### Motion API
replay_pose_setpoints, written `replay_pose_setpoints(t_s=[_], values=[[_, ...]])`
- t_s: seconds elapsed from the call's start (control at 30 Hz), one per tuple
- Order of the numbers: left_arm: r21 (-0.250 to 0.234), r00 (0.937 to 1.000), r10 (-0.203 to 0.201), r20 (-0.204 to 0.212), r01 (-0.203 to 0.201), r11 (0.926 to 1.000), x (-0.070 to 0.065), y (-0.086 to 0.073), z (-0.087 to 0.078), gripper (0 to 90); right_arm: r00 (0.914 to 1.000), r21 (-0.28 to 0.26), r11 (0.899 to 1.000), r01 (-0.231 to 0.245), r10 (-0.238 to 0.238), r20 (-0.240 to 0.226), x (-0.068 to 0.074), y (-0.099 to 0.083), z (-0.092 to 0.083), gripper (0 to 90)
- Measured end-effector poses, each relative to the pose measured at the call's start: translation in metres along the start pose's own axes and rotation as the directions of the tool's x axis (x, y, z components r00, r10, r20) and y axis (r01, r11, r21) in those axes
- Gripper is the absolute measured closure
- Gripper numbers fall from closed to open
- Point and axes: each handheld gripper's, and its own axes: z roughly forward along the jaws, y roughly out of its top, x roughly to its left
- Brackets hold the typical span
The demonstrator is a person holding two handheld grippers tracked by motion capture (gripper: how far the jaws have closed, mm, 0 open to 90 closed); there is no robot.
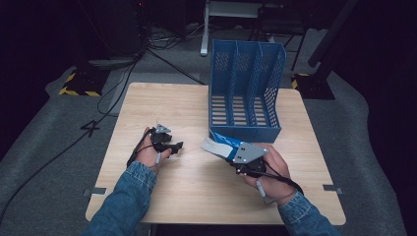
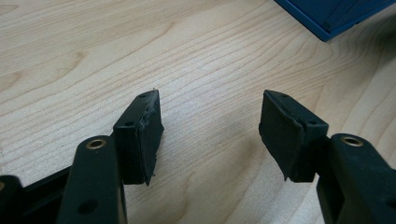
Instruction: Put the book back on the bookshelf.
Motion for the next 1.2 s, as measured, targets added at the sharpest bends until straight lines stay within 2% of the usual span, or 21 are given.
replay_pose_setpoints(t_s=[0.17, 0.33, 0.4, 0.57, 0.67, 0.73, 0.77, 0.8, 0.83, 0.9, 0.93, 1.0, 1.2], values=[[0.008, 0.9998, 0.019, -0.01, -0.019, 0.9998, -0.002, 0.001, 0.001, 37.7, 0.9942, -0.074, 0.993, -0.087, 0.082, -0.07, -0.012, 0.002, -0.018, 61.3], [0.008, 0.9996, 0.024, -0.011, -0.024, 0.9997, -0.003, 0.001, 0.002, 36.7, 0.9807, -0.128, 0.977, -0.171, 0.156, -0.117, -0.024, 0.002, -0.033, 61.3], [0.013, 0.9991, 0.039, -0.02, -0.038, 0.9992, -0.004, 0.002, 0.003, 35.3, 0.9734, -0.148, 0.967, -0.206, 0.187, -0.132, -0.029, 0.002, -0.038, 61.4], [0.019, 0.9978, 0.058, -0.03, -0.058, 0.9981, -0.006, 0.002, 0.004, 33.6, 0.9505, -0.195, 0.935, -0.296, 0.268, -0.157, -0.04, 0.0, -0.05, 61.4], [0.023, 0.9963, 0.077, -0.038, -0.076, 0.9968, -0.007, 0.002, 0.004, 33.3, 0.9421, -0.226, 0.919, -0.323, 0.29, -0.169, -0.044, -0.001, -0.055, 61.4], [0.032, 0.9955, 0.085, -0.042, -0.083, 0.996, -0.008, 0.002, 0.004, 32.9, 0.9311, -0.245, 0.903, -0.353, 0.314, -0.185, -0.049, -0.002, -0.059, 61.4], [0.028, 0.9952, 0.087, -0.045, -0.085, 0.9959, -0.008, 0.002, 0.004, 32.9, 0.9211, -0.252, 0.891, -0.378, 0.333, -0.202, -0.052, -0.003, -0.06, 61.4], [0.028, 0.9952, 0.087, -0.045, -0.085, 0.9959, -0.008, 0.002, 0.004, 32.9, 0.9211, -0.252, 0.891, -0.378, 0.333, -0.202, -0.052, -0.003, -0.06, 61.4], [0.029, 0.995, 0.089, -0.046, -0.088, 0.9957, -0.008, 0.002, 0.004, 32.9, 0.9082, -0.264, 0.875, -0.406, 0.354, -0.223, -0.056, -0.003, -0.061, 61.5], [0.027, 0.9953, 0.085, -0.045, -0.084, 0.9961, -0.007, 0.002, 0.004, 32.8, 0.9019, -0.274, 0.865, -0.421, 0.366, -0.229, -0.058, -0.003, -0.062, 61.5], [0.027, 0.9957, 0.077, -0.051, -0.076, 0.9968, -0.006, 0.002, 0.004, 32.8, 0.9019, -0.274, 0.865, -0.421, 0.366, -0.229, -0.058, -0.003, -0.062, 61.5], [0.033, 0.9927, 0.088, -0.082, -0.086, 0.9957, -0.004, 0.001, 0.003, 32.8, 0.8972, -0.282, 0.856, -0.434, 0.381, -0.224, -0.062, -0.002, -0.062, 61.5], [0.038, 0.9932, 0.073, -0.09, -0.07, 0.9968, 0.001, 0.0, 0.0, 29.4, 0.8828, -0.309, 0.828, -0.467, 0.416, -0.218, -0.076, 0.0, -0.064, 61.5]])
